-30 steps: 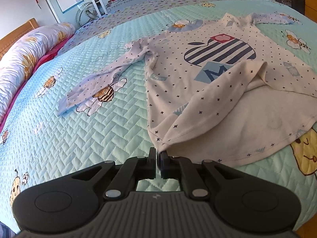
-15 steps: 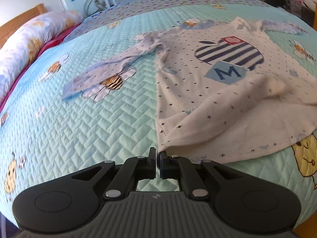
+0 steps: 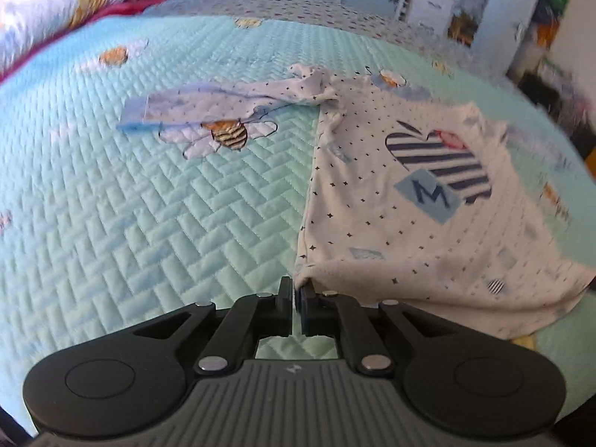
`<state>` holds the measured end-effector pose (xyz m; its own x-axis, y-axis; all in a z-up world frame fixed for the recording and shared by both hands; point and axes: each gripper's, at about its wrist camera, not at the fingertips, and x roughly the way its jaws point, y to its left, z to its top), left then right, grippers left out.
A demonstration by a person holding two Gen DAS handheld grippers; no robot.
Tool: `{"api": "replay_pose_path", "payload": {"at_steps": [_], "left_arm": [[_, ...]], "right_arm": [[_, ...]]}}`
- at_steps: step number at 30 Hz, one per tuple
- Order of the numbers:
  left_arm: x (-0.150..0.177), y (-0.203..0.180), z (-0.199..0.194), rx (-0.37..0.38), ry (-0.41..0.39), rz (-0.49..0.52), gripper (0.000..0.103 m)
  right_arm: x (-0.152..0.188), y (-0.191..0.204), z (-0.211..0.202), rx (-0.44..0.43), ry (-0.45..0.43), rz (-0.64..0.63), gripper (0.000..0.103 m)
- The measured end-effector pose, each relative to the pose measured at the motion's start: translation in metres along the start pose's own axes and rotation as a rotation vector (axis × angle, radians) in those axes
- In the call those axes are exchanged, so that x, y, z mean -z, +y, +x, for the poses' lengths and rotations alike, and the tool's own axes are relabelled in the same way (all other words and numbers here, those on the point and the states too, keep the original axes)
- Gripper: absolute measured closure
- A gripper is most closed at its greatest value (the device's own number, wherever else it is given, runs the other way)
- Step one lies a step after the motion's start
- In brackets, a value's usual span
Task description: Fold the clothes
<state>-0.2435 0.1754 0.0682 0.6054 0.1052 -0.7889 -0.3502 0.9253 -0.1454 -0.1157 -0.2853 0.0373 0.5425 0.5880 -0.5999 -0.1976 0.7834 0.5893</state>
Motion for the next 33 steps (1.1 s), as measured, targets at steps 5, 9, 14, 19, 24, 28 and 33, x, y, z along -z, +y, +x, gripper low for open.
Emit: {"api": "replay_pose_path", "payload": {"at_steps": [5,9,14,19,24,28,33], "left_arm": [[0.011,-0.001,0.013,-0.022,0.054,0.012,0.093],[0.010,-0.006,0.010,-0.022,0.052,0.051,0.093],[0.014,-0.001,0.004,-0.044,0.071,0.083,0.082],[0.019,0.004,-0.005,-0.060,0.083,0.088,0.081],[0.020,-0.004,-0.020,0.046,0.082,0.097,0.081],[0.016,-0.027,-0.017,0.117,0.087,0.114,0.079],[0.008,-0.060,-0.008,0.163,0.081,0.183,0.079]], "right_arm": [[0.005,-0.011,0.011,0.117,0.049,-0.012,0.094],[0.008,0.002,0.004,0.170,0.074,-0.127,0.089],[0.012,0.020,-0.007,0.253,0.107,-0.288,0.081],[0.015,0.023,-0.023,0.237,0.093,-0.287,0.079],[0.017,0.033,-0.010,-0.045,0.139,-0.186,0.077],[0.018,0.020,0.014,-0.154,0.172,-0.012,0.075],[0.016,-0.009,0.017,-0.193,0.140,0.195,0.059]]}}
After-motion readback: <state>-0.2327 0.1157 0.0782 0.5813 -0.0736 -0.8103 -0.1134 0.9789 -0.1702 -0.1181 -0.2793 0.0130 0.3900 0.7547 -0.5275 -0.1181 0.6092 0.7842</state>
